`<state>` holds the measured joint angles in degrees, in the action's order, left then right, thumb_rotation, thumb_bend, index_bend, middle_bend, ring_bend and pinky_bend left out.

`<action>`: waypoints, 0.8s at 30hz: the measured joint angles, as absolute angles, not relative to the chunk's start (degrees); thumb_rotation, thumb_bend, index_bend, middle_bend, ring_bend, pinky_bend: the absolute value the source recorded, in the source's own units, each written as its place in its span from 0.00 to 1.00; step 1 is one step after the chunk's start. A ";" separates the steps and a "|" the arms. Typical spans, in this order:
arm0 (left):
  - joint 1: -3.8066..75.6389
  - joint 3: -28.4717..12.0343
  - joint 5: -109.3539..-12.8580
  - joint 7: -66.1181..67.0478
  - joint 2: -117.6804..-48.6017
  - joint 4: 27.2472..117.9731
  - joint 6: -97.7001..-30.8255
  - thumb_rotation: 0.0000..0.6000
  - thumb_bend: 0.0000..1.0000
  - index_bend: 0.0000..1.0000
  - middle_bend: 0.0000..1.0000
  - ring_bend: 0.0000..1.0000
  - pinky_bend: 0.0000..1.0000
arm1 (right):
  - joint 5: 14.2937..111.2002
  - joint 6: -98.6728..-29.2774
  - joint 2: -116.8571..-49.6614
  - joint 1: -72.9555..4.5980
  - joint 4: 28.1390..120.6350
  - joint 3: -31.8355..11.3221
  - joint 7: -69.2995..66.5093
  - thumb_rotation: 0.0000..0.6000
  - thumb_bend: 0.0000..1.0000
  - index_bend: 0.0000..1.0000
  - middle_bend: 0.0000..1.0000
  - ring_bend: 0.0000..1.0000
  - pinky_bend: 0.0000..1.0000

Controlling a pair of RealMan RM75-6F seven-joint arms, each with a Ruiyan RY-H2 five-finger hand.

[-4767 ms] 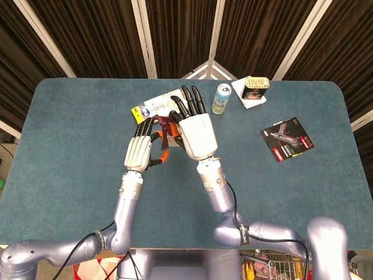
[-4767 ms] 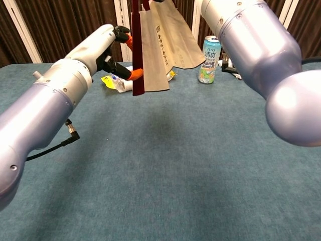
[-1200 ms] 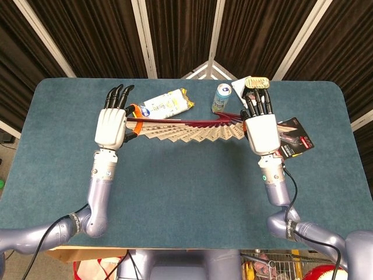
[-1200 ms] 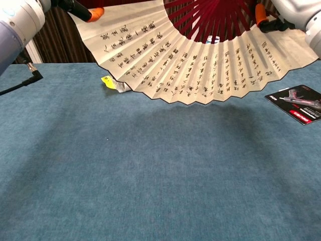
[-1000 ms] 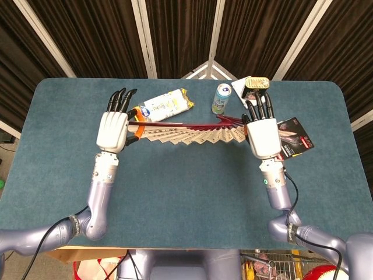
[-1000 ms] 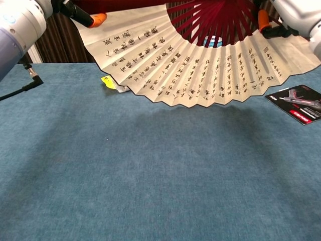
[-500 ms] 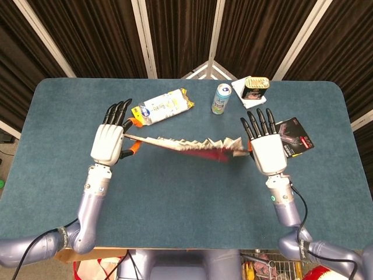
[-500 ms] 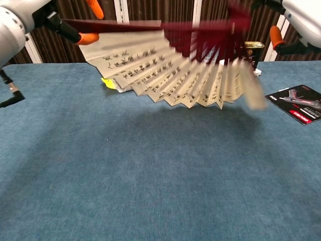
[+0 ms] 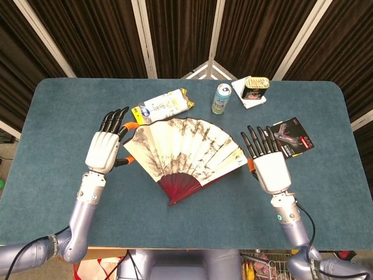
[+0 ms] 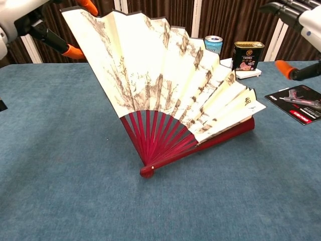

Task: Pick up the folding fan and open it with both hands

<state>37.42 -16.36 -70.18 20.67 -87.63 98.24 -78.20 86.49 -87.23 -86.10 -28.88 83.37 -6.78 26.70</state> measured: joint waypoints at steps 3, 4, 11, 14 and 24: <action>36.59 -15.68 -71.04 20.33 -86.30 98.98 -78.45 1.00 0.19 0.24 0.00 0.00 0.00 | 86.40 -87.22 -85.57 -28.05 83.92 -6.68 26.32 1.00 0.44 0.00 0.00 0.00 0.00; 36.36 -15.54 -71.22 20.23 -85.85 99.18 -78.51 1.00 0.13 0.21 0.00 0.00 0.00 | 86.39 -87.18 -85.42 -27.92 84.07 -6.71 26.24 1.00 0.44 0.00 0.00 0.00 0.00; 34.63 -15.25 -71.76 19.30 -81.73 101.42 -78.64 1.00 0.00 0.10 0.00 0.00 0.00 | 86.59 -86.77 -84.57 -27.59 85.93 -7.86 26.33 1.00 0.40 0.00 0.00 0.00 0.00; 34.10 -15.79 -72.00 18.75 -80.41 102.31 -79.16 1.00 0.00 0.10 0.00 0.00 0.00 | 86.71 -86.62 -84.35 -27.62 86.63 -8.22 26.62 1.00 0.40 0.00 0.00 0.00 0.00; 32.59 -17.89 -72.82 18.18 -73.79 107.54 -80.49 1.00 0.00 0.10 0.00 0.00 0.00 | 86.57 -86.16 -83.33 -27.39 90.85 -9.47 28.61 1.00 0.40 0.00 0.00 0.00 0.00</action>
<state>32.59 -17.89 -72.82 18.18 -73.79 107.54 -80.49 86.57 -86.16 -83.33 -27.39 90.85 -9.47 28.61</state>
